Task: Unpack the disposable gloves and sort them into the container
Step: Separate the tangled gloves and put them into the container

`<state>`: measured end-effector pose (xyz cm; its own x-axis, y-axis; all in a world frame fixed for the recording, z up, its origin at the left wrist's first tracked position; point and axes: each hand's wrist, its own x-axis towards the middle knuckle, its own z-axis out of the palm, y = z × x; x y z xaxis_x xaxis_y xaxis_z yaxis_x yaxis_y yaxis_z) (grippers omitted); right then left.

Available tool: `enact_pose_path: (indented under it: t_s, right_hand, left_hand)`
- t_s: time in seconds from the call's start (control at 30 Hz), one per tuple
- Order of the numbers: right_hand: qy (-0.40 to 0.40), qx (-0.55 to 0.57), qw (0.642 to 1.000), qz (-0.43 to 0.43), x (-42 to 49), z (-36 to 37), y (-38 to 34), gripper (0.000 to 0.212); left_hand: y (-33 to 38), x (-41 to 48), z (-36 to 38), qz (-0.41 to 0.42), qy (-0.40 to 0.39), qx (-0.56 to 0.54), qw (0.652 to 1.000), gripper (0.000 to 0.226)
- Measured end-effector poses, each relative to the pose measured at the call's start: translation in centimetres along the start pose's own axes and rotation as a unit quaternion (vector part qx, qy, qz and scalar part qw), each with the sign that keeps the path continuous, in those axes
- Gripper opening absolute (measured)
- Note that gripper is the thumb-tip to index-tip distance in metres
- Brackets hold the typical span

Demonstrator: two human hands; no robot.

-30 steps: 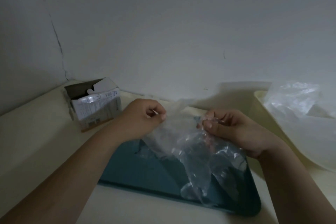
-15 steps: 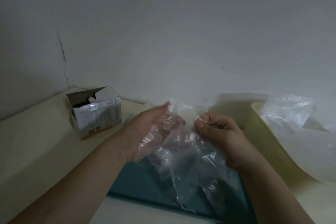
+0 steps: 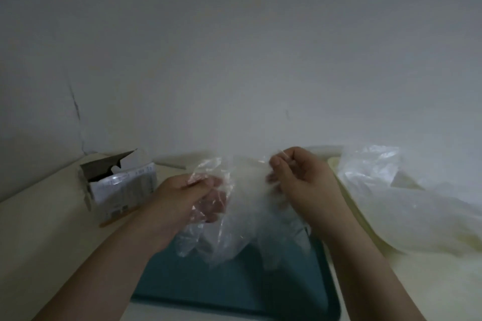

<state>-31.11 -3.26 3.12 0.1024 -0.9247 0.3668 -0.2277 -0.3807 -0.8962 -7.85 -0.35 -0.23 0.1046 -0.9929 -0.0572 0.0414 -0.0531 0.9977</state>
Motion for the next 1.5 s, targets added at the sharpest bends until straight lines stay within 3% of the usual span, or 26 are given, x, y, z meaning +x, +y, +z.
enact_pose_path:
  t_s: [0.2,0.3,0.47,0.57,0.73,0.97,1.0,1.13,1.33,1.4,1.5]
  right_hand:
    - [0.059,0.0,0.998,-0.024,-1.5,-5.4,-4.4,0.017]
    - [0.079,-0.057,0.994,-0.04,-0.7,-9.8,-5.3,0.017]
    - [0.105,-0.186,0.977,0.003,1.5,-17.5,-4.2,0.017]
    - [0.114,-0.281,0.953,0.029,3.7,-20.2,-1.8,0.018]
    - [0.113,-0.459,0.879,0.062,6.7,-20.6,2.5,0.021]
    - [0.01,-0.529,0.844,0.09,7.5,-19.2,5.1,0.017]
    - [-0.006,-0.526,0.845,0.095,7.0,-19.4,5.0,0.015]
    - [0.031,-0.359,0.929,0.085,5.5,-21.8,4.0,0.028]
    - [0.182,-0.312,0.932,0.039,6.2,-26.7,2.8,0.04]
    - [0.145,-0.31,0.94,-0.008,5.0,-26.7,1.0,0.038]
    - [-0.024,-0.354,0.935,-0.009,3.6,-23.7,-0.8,0.042]
  left_hand:
    - [1.6,-1.4,4.7,0.047,0.032,0.053,0.997,0.02]
    - [3.4,-1.5,7.4,0.056,0.008,0.073,0.996,0.02]
    - [6.2,-1.9,11.0,0.068,-0.032,0.104,0.992,0.019]
    - [7.9,-2.5,12.2,0.089,-0.04,0.109,0.989,0.02]
    - [11.1,-3.7,12.6,0.101,-0.097,0.082,0.987,0.022]
    - [13.9,-1.8,17.0,0.082,-0.234,-0.008,0.969,0.025]
    - [14.0,-0.9,18.0,0.074,-0.248,-0.029,0.965,0.025]
    - [12.7,4.1,23.0,0.027,-0.261,-0.042,0.964,0.024]
    - [8.6,8.9,26.8,-0.019,-0.151,0.086,0.985,0.015]
    - [7.6,9.6,27.5,-0.036,-0.119,0.091,0.988,0.013]
    - [6.6,9.9,28.5,-0.066,-0.108,0.12,0.985,0.011]
